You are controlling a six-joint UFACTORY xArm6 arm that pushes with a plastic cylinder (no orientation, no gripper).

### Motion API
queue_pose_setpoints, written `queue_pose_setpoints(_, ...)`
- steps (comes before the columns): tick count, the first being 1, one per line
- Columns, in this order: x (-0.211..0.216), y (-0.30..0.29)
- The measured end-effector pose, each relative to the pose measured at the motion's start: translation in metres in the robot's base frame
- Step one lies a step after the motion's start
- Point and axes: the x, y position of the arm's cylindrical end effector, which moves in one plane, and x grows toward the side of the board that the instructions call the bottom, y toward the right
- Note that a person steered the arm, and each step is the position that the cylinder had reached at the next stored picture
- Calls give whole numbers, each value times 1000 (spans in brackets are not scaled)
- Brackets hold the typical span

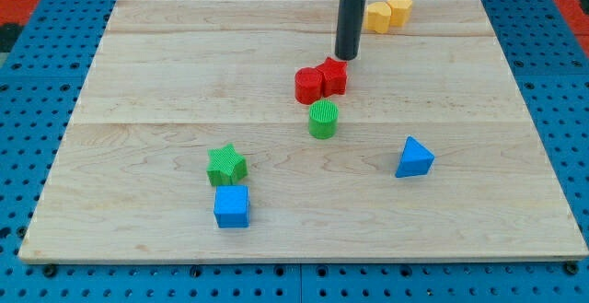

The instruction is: Slide the blue triangle left and up

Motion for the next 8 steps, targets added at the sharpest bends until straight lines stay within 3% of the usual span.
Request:
queue_pose_setpoints(2, 76, 106)
queue_pose_setpoints(3, 145, 110)
queue_pose_setpoints(5, 159, 53)
queue_pose_setpoints(6, 186, 79)
queue_pose_setpoints(8, 185, -16)
